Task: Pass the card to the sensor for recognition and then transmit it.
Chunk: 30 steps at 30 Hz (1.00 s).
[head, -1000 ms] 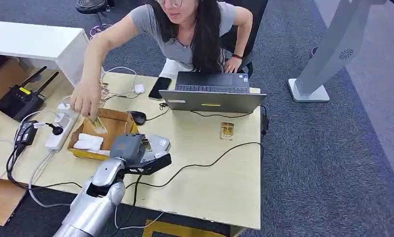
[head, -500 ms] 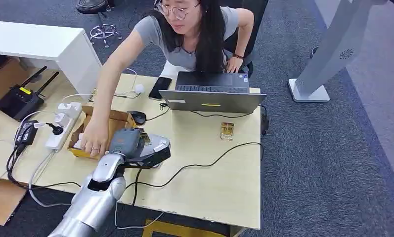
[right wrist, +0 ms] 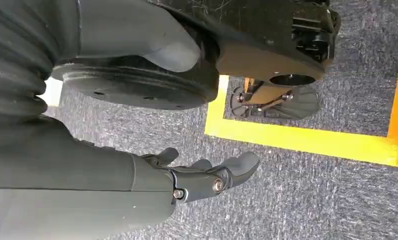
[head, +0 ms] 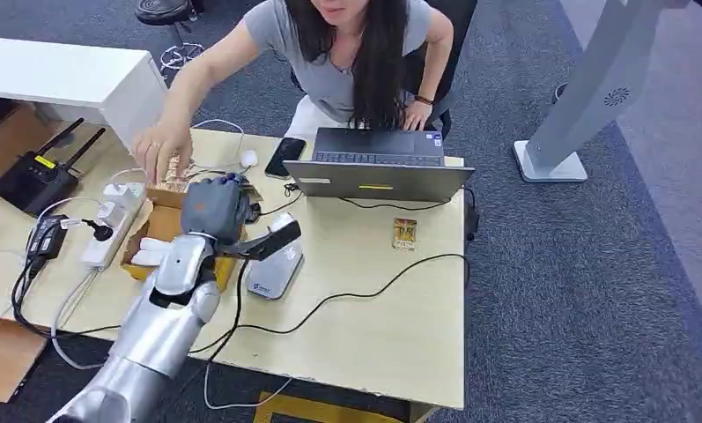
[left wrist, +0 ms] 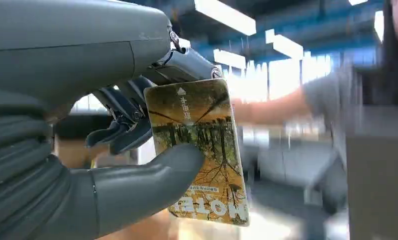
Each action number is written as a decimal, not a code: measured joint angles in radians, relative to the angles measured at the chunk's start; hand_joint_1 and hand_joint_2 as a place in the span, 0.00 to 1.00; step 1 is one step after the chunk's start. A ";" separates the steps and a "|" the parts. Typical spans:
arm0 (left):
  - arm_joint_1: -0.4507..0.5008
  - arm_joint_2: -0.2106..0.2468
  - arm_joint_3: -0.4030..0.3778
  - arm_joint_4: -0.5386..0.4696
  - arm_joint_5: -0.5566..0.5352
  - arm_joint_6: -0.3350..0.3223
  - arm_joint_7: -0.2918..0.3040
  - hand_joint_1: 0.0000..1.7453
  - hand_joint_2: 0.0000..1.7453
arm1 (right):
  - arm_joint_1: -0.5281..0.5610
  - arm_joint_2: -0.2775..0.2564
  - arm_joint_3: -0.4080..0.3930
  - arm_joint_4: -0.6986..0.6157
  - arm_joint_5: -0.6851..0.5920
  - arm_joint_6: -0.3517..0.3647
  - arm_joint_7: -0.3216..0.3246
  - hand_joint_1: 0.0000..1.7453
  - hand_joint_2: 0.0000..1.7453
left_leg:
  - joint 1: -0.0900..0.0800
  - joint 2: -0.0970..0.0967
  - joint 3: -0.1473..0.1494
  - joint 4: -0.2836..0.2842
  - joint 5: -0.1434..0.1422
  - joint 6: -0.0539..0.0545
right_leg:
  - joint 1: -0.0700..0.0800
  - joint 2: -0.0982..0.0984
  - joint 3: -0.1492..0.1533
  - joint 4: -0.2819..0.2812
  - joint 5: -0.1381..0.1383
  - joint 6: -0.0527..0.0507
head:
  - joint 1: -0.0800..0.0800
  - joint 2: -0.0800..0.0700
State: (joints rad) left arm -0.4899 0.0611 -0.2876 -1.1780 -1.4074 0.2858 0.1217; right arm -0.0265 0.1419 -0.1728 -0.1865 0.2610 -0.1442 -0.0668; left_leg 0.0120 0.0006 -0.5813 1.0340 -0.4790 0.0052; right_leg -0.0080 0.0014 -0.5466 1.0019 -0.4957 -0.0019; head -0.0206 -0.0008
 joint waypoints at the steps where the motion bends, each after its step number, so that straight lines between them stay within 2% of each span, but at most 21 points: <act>1: -0.022 0.007 0.000 -0.002 -0.022 0.012 0.003 1.00 1.00 | 0.000 0.000 0.000 0.000 0.003 0.001 0.002 0.00 1.00 | 0.000 0.000 0.000 0.000 0.000 0.000 | 0.000 0.000 0.000 0.000 0.000 0.000 | 0.000 0.000; 7: -0.135 0.049 0.018 0.008 -0.062 0.031 0.004 1.00 1.00 | -0.001 0.000 0.000 0.000 0.021 0.002 0.008 0.00 1.00 | 0.000 0.000 0.000 0.000 0.000 0.000 | 0.000 0.000 0.000 0.000 0.001 0.000 | 0.000 0.000; 12: -0.170 0.067 0.044 0.031 -0.058 0.032 0.004 1.00 1.00 | -0.001 0.000 0.000 0.000 0.023 0.002 0.014 0.00 1.00 | 0.000 0.000 0.000 0.000 0.000 0.000 | 0.000 0.000 0.000 0.000 0.001 0.000 | 0.000 0.000; 13: -0.171 0.068 0.050 0.037 -0.055 0.032 0.005 0.11 1.00 | -0.001 0.000 0.000 0.000 0.025 0.002 0.014 0.00 1.00 | 0.000 0.000 0.000 0.000 0.000 0.000 | 0.000 0.001 0.000 0.000 0.001 0.000 | 0.000 0.000; 14: -0.173 0.070 0.056 0.041 -0.053 0.031 0.006 0.00 1.00 | -0.001 0.000 0.000 0.000 0.025 0.002 0.014 0.00 1.00 | 0.000 0.000 0.000 0.000 0.000 0.000 | 0.000 0.000 0.000 0.000 0.001 0.000 | 0.000 0.000; 20: -0.187 0.072 0.078 0.077 -0.053 -0.001 0.027 0.00 1.00 | -0.002 0.000 0.000 0.000 0.029 0.001 0.017 0.00 1.00 | 0.000 0.000 0.000 0.000 0.000 0.000 | 0.000 0.000 0.000 0.000 0.001 0.000 | 0.000 0.000; 23: -0.186 0.072 0.084 0.096 -0.051 0.008 0.029 0.00 1.00 | -0.002 0.000 0.000 0.000 0.032 0.001 0.018 0.00 1.00 | 0.000 0.000 0.000 0.000 0.000 0.000 | 0.000 0.000 0.000 0.000 0.001 0.000 | 0.000 0.000; 26: -0.175 0.072 0.085 0.106 -0.026 0.040 -0.003 0.00 1.00 | -0.002 0.002 -0.001 0.000 0.030 0.000 0.017 0.00 1.00 | 0.000 0.000 0.000 0.000 0.000 0.000 | 0.000 0.000 0.000 0.000 0.001 0.000 | 0.000 0.000; 30: -0.111 0.070 0.087 0.075 0.005 0.064 -0.037 0.00 1.00 | -0.001 0.006 -0.010 0.000 0.025 -0.003 0.017 0.00 1.00 | 0.000 0.000 0.000 0.000 0.000 0.000 | 0.000 0.001 -0.001 0.000 0.001 0.001 | 0.000 0.000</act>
State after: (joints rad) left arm -0.6012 0.1308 -0.2007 -1.1032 -1.4019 0.3498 0.0847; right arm -0.0279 0.1476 -0.1831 -0.1865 0.2857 -0.1469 -0.0500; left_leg 0.0119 0.0010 -0.5816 1.0340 -0.4788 0.0048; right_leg -0.0079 0.0020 -0.5471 1.0021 -0.4952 -0.0014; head -0.0206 -0.0008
